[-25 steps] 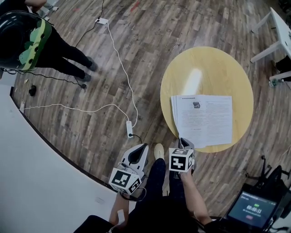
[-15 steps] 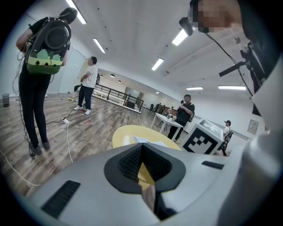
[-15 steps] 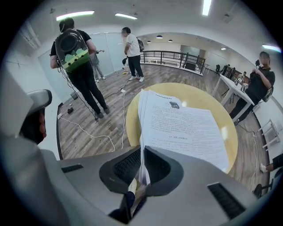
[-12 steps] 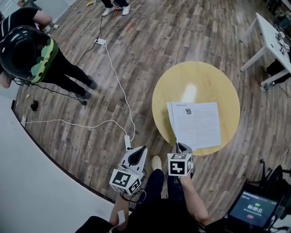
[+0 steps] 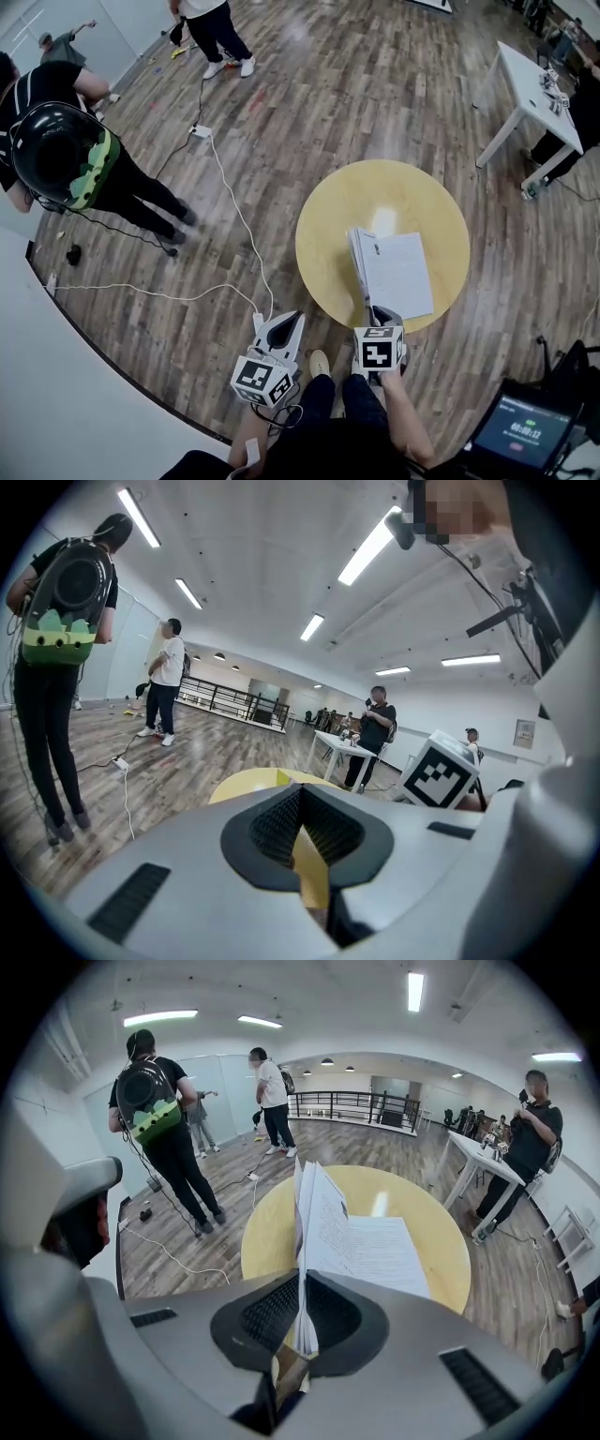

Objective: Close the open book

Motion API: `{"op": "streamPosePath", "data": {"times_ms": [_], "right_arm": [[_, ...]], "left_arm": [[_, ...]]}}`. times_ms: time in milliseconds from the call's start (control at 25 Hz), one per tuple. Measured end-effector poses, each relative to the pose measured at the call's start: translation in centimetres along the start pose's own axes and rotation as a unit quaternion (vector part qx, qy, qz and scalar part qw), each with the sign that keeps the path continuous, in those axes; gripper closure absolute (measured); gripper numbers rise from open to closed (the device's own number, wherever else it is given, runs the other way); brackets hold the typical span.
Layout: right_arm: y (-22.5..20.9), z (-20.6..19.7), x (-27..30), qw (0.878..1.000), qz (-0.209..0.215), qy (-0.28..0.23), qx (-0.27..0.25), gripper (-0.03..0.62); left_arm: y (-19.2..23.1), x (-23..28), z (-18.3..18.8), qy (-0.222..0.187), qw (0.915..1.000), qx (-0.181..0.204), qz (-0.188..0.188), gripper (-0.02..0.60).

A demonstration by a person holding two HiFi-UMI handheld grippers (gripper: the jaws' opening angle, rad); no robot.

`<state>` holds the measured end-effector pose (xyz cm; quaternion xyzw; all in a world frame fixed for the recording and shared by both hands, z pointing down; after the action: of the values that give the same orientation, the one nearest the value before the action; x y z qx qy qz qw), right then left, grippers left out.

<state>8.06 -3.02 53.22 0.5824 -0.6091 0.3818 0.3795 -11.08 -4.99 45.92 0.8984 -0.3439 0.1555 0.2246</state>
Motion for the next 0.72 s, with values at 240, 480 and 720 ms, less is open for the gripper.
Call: {"op": "streamPosePath", "data": {"times_ms": [240,480,720], "right_arm": [[-7.2,-0.4,-1.2,0.999,0.010,-0.021,0.026,0.565],[-10.6,-1.4,-0.8,0.997,0.017,-0.032,0.065,0.565],[-13.4,-2.8,0.0,0.996,0.030,-0.035,0.072,0.565]], "left_arm": [[-4.2,2.8,1.4,-0.001,0.9998,0.016,-0.010,0.584],[-4.8,3.9,1.0,0.000,0.9996,0.020,-0.020,0.583],[-6.8,6.1,0.7,-0.002,0.9995,0.024,-0.020,0.584]]}}
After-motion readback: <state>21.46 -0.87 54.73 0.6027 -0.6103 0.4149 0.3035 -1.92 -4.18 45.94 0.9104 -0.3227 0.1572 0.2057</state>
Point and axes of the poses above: the fingertips, and each gripper's own axes: x forward along the fingers, y to its left, z out of its top, the point moved 5 cm from there along -x, backward along the fingers, and after that the axes turned 9 degrees about y, right-handed, at the moved point
